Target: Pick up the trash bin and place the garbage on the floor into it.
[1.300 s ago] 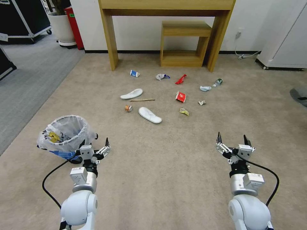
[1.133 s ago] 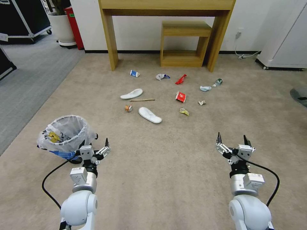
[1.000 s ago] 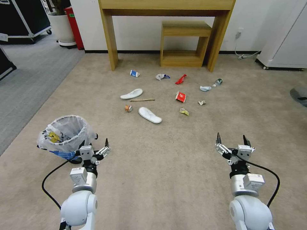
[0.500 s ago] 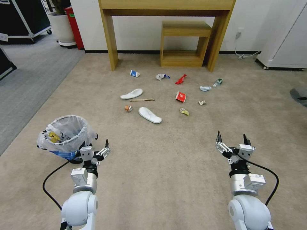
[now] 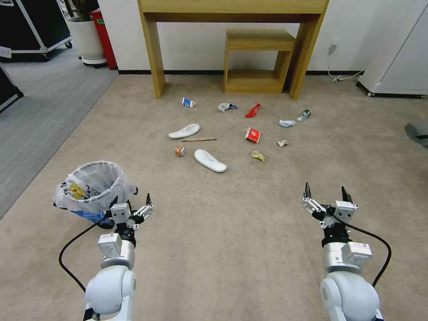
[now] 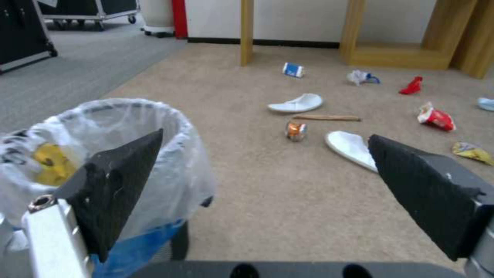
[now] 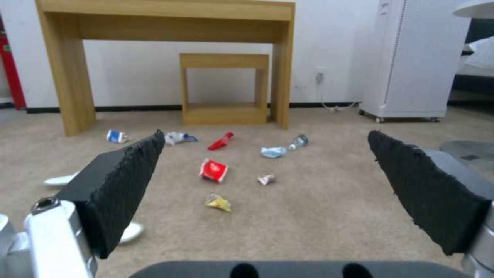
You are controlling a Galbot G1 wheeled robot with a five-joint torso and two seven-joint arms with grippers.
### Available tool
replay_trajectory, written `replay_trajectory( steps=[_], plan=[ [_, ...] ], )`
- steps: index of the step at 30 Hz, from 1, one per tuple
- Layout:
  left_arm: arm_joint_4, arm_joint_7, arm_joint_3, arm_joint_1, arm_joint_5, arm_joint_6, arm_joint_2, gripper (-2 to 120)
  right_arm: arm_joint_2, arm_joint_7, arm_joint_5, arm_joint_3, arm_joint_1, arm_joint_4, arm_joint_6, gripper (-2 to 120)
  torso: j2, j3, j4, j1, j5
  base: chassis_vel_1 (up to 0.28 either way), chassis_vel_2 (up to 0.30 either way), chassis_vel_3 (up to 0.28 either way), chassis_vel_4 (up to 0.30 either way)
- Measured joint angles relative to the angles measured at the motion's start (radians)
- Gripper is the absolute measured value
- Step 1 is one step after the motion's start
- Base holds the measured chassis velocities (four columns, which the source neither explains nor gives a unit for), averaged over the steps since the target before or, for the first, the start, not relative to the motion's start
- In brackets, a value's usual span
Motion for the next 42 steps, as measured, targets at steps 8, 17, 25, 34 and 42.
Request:
replay_trajectory(
  steps=[8, 17, 25, 34, 42],
  plan=[
    [0.000, -0.001, 0.000, 0.002, 0.001, -0.001, 0.000, 100, 0.000, -0.007, 0.003, 0.000, 0.001, -0.009, 0.024, 100, 0.000, 0.000, 0.0002, 0.000, -0.0002, 0.243, 0.237, -0.217, -0.213],
    [0.008, -0.001, 0.001, 0.000, 0.006, -0.004, 0.000, 100, 0.000, -0.011, 0.003, 0.000, 0.002, -0.021, 0.039, 100, 0.000, 0.000, 0.0002, 0.000, -0.0005, 0.301, 0.301, -0.287, -0.301],
    [0.013, -0.002, 0.000, -0.003, 0.006, -0.006, 0.000, 100, 0.000, -0.013, 0.002, -0.001, 0.003, -0.027, 0.046, 100, 0.000, 0.000, 0.0002, 0.000, -0.0001, 0.299, 0.308, -0.321, -0.305],
    [0.036, -0.005, 0.002, -0.006, -0.001, -0.012, 0.000, 100, -0.004, -0.027, 0.006, 0.000, 0.012, -0.037, 0.067, 100, 0.000, 0.000, 0.0002, 0.000, -0.0002, 0.165, 0.164, -0.165, -0.169],
    [0.051, -0.003, -0.001, -0.004, -0.018, -0.014, 0.000, 100, -0.020, -0.024, 0.029, 0.002, 0.022, -0.037, 0.076, 100, 0.000, 0.000, 0.0000, 0.000, 0.0002, -0.015, -0.016, 0.012, 0.012]
  ],
)
